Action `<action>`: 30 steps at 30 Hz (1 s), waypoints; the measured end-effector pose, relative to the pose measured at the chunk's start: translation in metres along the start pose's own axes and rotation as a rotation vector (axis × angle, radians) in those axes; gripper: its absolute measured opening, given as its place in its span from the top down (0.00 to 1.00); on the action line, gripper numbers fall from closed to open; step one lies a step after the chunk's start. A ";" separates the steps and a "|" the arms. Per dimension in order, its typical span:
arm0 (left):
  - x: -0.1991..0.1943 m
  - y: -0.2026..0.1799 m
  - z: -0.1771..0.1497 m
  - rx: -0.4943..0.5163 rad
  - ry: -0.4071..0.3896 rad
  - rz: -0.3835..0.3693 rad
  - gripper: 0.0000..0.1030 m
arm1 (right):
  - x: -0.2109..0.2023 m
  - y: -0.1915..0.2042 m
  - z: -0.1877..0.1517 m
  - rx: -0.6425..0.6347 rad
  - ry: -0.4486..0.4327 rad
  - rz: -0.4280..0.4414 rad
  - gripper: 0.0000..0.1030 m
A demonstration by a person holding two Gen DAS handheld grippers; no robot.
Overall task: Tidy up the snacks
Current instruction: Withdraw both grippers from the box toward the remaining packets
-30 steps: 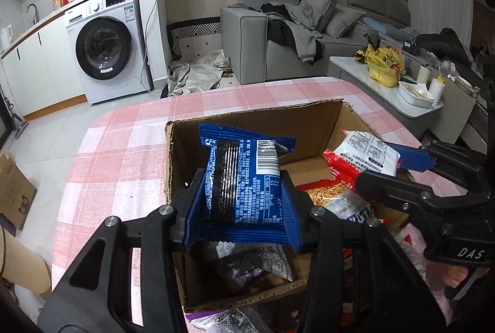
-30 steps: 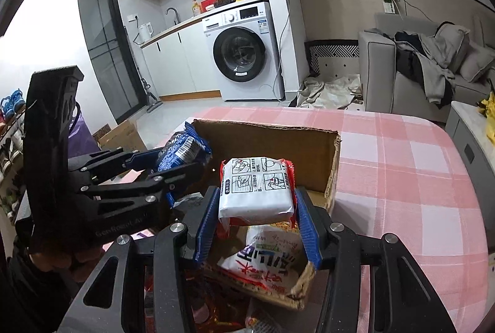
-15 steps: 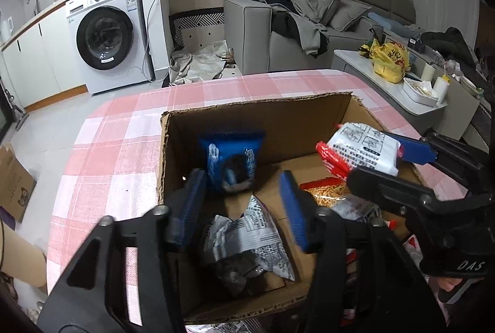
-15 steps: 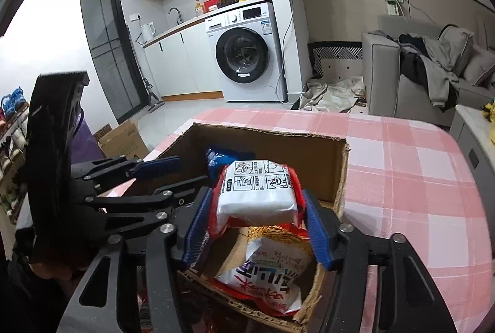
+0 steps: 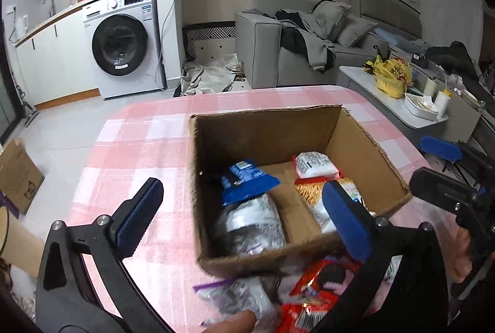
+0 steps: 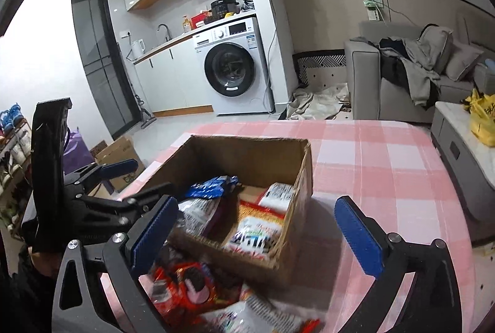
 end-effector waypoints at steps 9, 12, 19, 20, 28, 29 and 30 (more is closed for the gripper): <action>-0.045 0.031 -0.025 -0.044 -0.025 0.060 0.01 | -0.027 0.020 -0.029 -0.027 -0.003 0.010 0.00; -0.053 0.038 -0.039 -0.053 -0.028 0.061 0.01 | -0.033 0.024 -0.041 -0.025 -0.003 0.002 0.00; -0.057 0.039 -0.064 -0.040 -0.009 0.068 0.01 | -0.042 0.025 -0.059 -0.027 0.009 -0.022 0.00; -0.057 0.038 -0.066 -0.036 -0.009 0.068 0.01 | -0.043 0.025 -0.061 -0.026 0.010 -0.027 0.00; -0.059 0.039 -0.083 -0.032 0.017 0.065 0.01 | -0.050 0.015 -0.081 0.012 0.042 -0.069 0.00; -0.059 0.038 -0.084 -0.030 0.020 0.066 0.01 | -0.051 0.014 -0.084 0.016 0.047 -0.073 0.00; -0.059 0.039 -0.087 -0.032 0.021 0.068 0.01 | -0.051 0.012 -0.087 0.022 0.053 -0.074 0.00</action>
Point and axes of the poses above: each gripper's, at about its wrist camera, not at the fingertips, and x roughly the way its jaws point, y to its left, z to its top, the point moved 1 cm from there along x, roughly the way its jaws point, and after that the axes turned 10 degrees about z, right-handed, at the moved point
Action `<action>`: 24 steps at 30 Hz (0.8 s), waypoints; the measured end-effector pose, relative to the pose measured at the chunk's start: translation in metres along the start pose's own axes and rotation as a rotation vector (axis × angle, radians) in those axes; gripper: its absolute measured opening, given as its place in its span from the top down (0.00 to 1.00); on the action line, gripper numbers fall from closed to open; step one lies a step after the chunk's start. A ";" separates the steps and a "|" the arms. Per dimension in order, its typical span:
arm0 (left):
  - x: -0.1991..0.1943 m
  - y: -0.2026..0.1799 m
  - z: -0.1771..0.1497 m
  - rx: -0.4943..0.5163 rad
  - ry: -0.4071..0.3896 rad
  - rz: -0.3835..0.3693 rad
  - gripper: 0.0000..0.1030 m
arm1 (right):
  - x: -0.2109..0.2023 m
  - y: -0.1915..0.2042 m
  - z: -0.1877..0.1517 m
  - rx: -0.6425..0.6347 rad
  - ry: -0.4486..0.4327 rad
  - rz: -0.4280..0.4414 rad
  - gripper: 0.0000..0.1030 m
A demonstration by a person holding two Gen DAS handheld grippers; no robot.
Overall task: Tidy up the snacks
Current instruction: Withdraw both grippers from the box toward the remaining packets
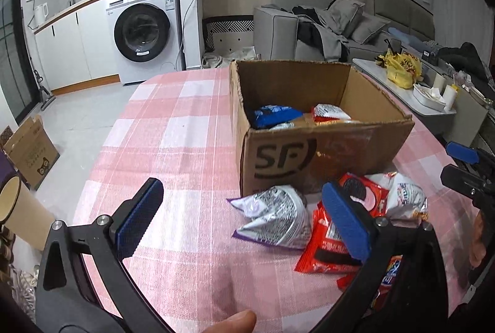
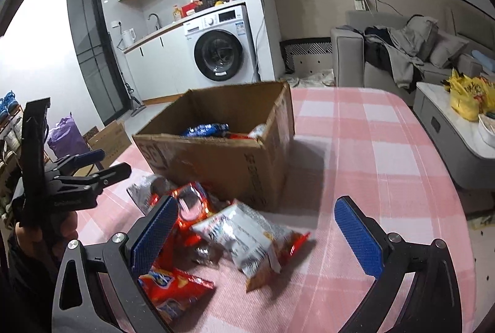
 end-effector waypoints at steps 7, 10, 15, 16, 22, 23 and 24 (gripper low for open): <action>0.001 0.001 -0.018 -0.008 0.034 -0.014 0.01 | 0.001 -0.005 -0.015 0.014 0.034 -0.016 0.00; 0.001 0.000 -0.025 -0.001 0.043 -0.010 0.01 | 0.002 -0.006 -0.019 0.014 0.044 -0.025 0.00; -0.001 -0.001 -0.030 0.000 0.050 -0.022 0.01 | 0.008 -0.008 -0.022 0.018 0.064 -0.029 0.00; -0.001 -0.002 -0.030 -0.002 0.049 -0.027 0.01 | 0.009 -0.008 -0.023 0.017 0.068 -0.031 0.00; -0.005 -0.011 -0.032 0.020 0.058 -0.061 0.01 | 0.014 -0.011 -0.026 0.024 0.084 -0.034 0.00; -0.005 -0.014 -0.033 0.027 0.061 -0.070 0.01 | 0.015 -0.011 -0.026 0.025 0.088 -0.034 0.00; -0.006 -0.017 -0.034 0.031 0.064 -0.078 0.01 | 0.015 -0.012 -0.027 0.026 0.090 -0.034 0.00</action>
Point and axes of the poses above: each gripper's, at about its wrist camera, not at the fingertips, and x roughly the way its jaws point, y to its left, z to its top, the point moved 1 cm from there along x, roughly the way its jaws point, and after that the axes turned 10 degrees about z, right-handed, at the moved point
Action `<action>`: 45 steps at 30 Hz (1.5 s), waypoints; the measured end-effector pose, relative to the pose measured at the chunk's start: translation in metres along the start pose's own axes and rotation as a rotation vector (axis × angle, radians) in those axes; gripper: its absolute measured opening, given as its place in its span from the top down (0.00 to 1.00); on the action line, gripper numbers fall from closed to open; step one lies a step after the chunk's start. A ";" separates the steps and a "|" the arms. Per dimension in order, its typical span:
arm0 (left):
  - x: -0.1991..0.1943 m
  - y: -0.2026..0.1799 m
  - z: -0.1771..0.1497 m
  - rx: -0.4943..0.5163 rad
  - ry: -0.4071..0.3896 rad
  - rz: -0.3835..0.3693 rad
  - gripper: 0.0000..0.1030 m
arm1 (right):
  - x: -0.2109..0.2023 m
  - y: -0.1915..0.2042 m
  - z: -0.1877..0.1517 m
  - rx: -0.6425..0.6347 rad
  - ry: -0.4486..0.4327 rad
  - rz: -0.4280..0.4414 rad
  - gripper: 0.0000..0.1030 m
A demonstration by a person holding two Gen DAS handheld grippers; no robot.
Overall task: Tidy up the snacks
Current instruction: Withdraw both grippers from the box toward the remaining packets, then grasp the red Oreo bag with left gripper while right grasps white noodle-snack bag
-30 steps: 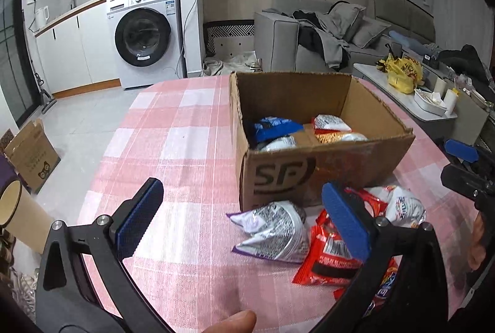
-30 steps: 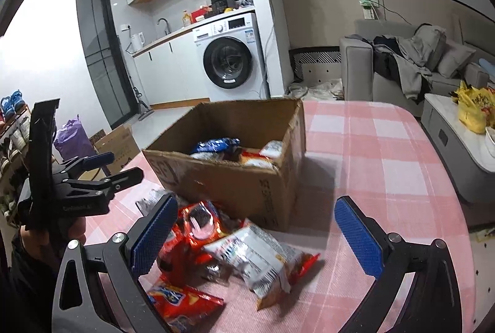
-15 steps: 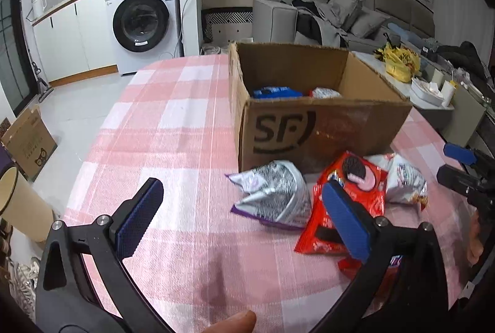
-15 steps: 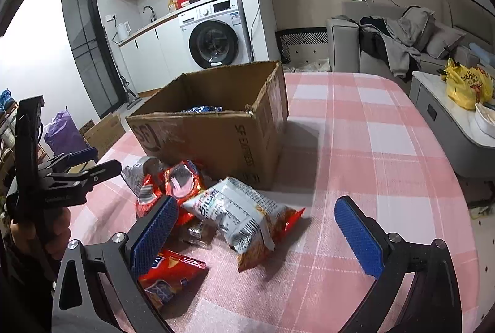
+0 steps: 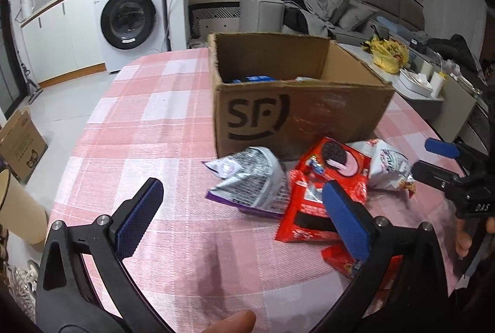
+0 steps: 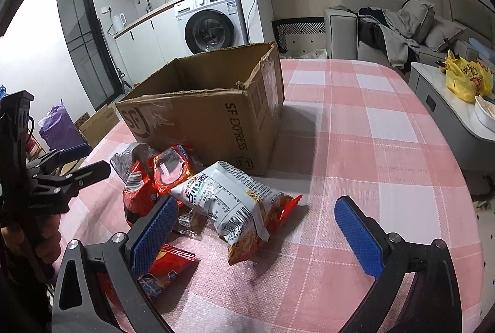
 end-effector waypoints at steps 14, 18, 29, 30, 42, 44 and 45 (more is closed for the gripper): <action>0.004 -0.020 -0.009 0.029 0.066 -0.121 0.01 | 0.009 -0.003 -0.003 -0.003 0.034 0.000 0.00; 0.006 -0.026 -0.011 0.042 0.075 -0.132 0.01 | 0.009 -0.003 -0.007 -0.003 0.051 0.015 0.00; 0.003 -0.030 -0.015 0.069 0.072 -0.109 0.01 | 0.002 0.011 -0.028 -0.003 0.079 0.070 0.00; 0.003 -0.030 -0.015 0.074 0.069 -0.104 0.01 | 0.001 0.013 -0.030 -0.001 0.077 0.077 0.00; 0.002 -0.038 -0.019 0.081 0.077 -0.150 0.01 | 0.020 -0.002 -0.011 -0.002 0.077 0.052 0.00; 0.003 -0.040 -0.019 0.089 0.080 -0.173 0.02 | 0.021 -0.002 -0.011 -0.001 0.076 0.055 0.00; 0.003 -0.041 -0.019 0.090 0.085 -0.198 0.05 | 0.022 -0.002 -0.010 -0.003 0.076 0.057 0.00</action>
Point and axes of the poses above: each gripper's, at about its wrist camera, not at the fingertips, and x roughly the way its jaws point, y to its left, z to its top, the point moved 1 cm from there along x, roughly the way its jaws point, and after that the axes turned 10 degrees about z, right-handed, at the moved point
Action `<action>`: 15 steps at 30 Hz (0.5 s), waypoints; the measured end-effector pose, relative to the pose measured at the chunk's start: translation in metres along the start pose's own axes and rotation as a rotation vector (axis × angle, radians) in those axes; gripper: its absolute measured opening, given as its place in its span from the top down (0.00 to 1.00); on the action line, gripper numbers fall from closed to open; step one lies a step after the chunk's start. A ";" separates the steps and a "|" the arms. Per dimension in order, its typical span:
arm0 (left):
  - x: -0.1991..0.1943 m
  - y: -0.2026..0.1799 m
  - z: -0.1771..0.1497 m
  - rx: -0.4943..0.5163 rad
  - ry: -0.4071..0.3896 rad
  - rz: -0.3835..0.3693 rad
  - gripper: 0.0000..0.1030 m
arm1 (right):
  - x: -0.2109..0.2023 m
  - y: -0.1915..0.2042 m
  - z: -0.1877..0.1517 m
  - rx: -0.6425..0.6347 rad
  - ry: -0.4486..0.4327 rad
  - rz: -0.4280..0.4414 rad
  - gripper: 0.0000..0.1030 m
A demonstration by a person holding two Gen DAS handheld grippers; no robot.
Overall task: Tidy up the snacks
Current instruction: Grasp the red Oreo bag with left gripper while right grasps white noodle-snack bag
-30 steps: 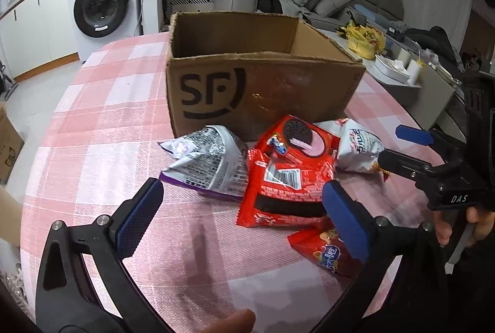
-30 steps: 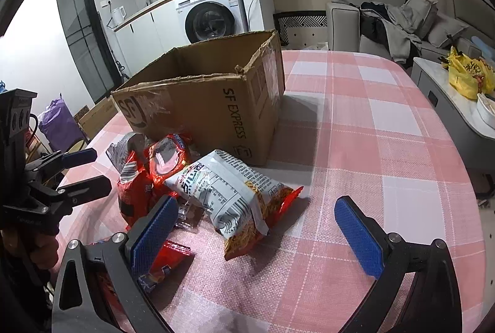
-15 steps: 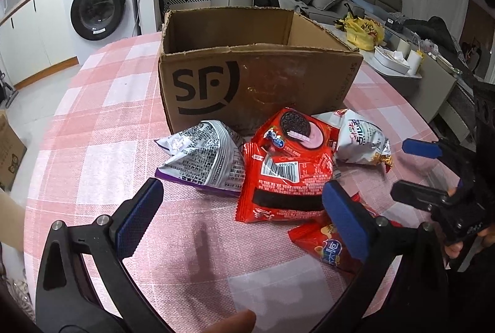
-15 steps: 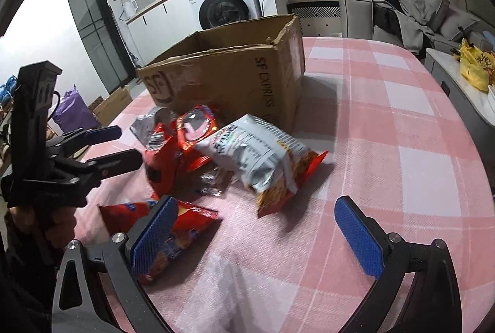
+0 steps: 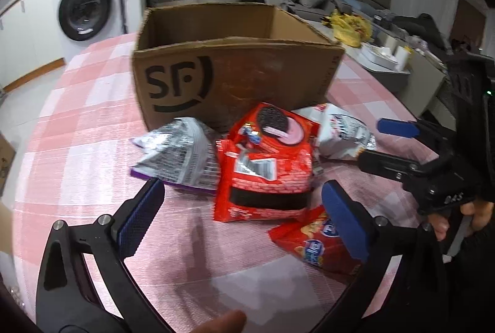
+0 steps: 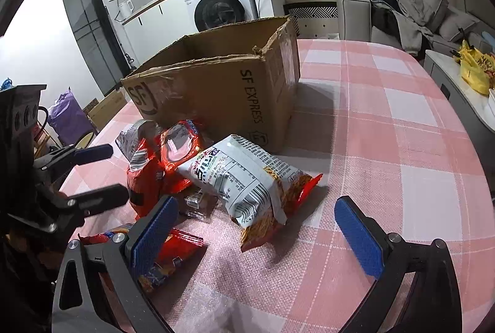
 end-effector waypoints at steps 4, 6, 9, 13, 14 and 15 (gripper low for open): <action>0.004 0.000 0.000 -0.010 0.013 -0.052 0.19 | 0.003 -0.001 0.002 -0.008 0.006 0.009 0.00; 0.007 0.000 0.000 -0.007 0.016 -0.058 0.21 | 0.005 -0.002 0.002 -0.013 0.013 0.007 0.00; 0.010 0.000 0.002 0.001 0.017 -0.071 0.21 | 0.008 -0.005 0.004 -0.015 0.021 0.013 0.00; 0.012 -0.004 0.002 0.010 0.031 -0.094 0.21 | 0.013 -0.008 0.006 -0.022 0.032 0.025 0.00; 0.014 -0.004 0.000 0.010 0.037 -0.099 0.21 | 0.015 -0.008 0.007 -0.025 0.036 0.030 0.00; 0.017 -0.005 0.000 0.008 0.048 -0.104 0.22 | 0.017 -0.009 0.008 -0.030 0.040 0.030 0.00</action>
Point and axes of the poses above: each gripper's, at about its wrist camera, not at the fingertips, and x roughly the way its jaws point, y to its left, z to its top, the point moved 1 cm from there along x, roughly the way its jaws point, and after that the axes turned 10 degrees about z, right-handed, at the moved point
